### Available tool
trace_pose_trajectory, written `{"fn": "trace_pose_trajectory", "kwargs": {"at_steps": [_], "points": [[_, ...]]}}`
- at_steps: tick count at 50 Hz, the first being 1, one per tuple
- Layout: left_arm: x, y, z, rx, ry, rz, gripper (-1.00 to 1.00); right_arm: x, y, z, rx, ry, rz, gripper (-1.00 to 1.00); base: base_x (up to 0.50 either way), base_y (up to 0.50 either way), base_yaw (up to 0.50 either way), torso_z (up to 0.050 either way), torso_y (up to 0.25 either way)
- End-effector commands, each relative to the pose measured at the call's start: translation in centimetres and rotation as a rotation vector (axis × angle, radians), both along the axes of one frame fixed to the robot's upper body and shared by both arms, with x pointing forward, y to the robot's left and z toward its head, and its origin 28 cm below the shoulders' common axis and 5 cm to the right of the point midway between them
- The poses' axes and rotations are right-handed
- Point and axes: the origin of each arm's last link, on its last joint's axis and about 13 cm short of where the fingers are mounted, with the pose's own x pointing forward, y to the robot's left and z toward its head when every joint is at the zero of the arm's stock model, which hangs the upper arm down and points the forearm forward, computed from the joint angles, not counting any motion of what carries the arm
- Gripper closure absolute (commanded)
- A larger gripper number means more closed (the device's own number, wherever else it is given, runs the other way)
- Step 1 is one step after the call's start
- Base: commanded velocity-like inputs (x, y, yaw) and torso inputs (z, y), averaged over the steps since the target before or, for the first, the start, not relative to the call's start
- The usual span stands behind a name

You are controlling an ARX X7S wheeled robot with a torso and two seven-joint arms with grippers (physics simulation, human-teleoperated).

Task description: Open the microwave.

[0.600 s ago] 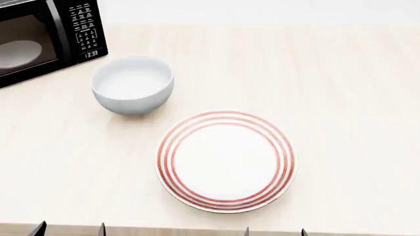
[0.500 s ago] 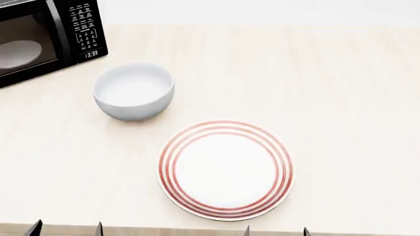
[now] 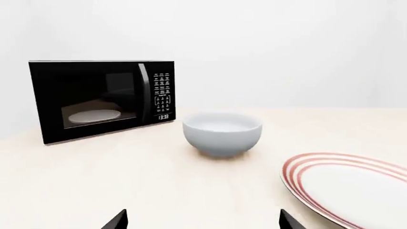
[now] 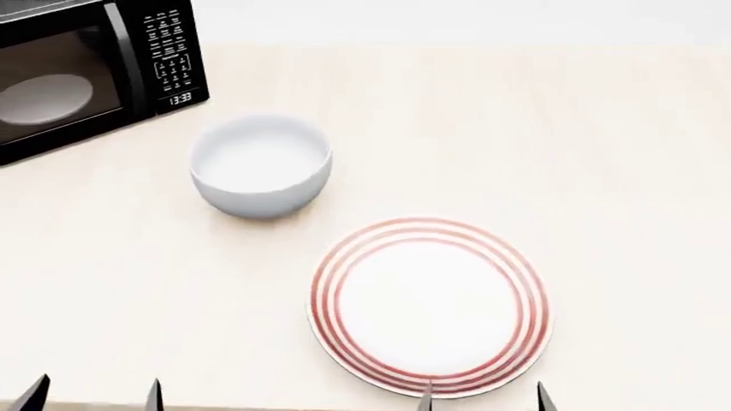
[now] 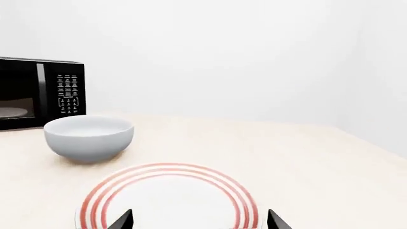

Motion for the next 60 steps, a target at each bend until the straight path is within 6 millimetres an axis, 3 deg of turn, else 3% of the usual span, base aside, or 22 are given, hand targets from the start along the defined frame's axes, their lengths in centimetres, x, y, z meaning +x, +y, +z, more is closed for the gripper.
{"fn": "trace_pose_trajectory", "kwargs": {"at_steps": [1,26,60], "points": [[-0.33,-0.06,0.2,0.004,-0.008,-0.008,-1.0,-0.31,0.05,0.34,0.002,-0.017,0.002,-1.0,0.16,0.32,0.0,0.0,0.0],[-0.54,0.06,0.37,0.005,-0.014,-0.015,-1.0,-0.29,0.3,0.28,-0.005,-0.049,0.026,-1.0,0.19,0.34,0.0,0.0,0.0],[-0.54,0.05,0.28,0.005,-0.006,-0.015,-1.0,-0.28,0.23,0.0,0.001,-0.047,0.033,-1.0,0.32,0.4,0.0,0.0,0.0]]}}
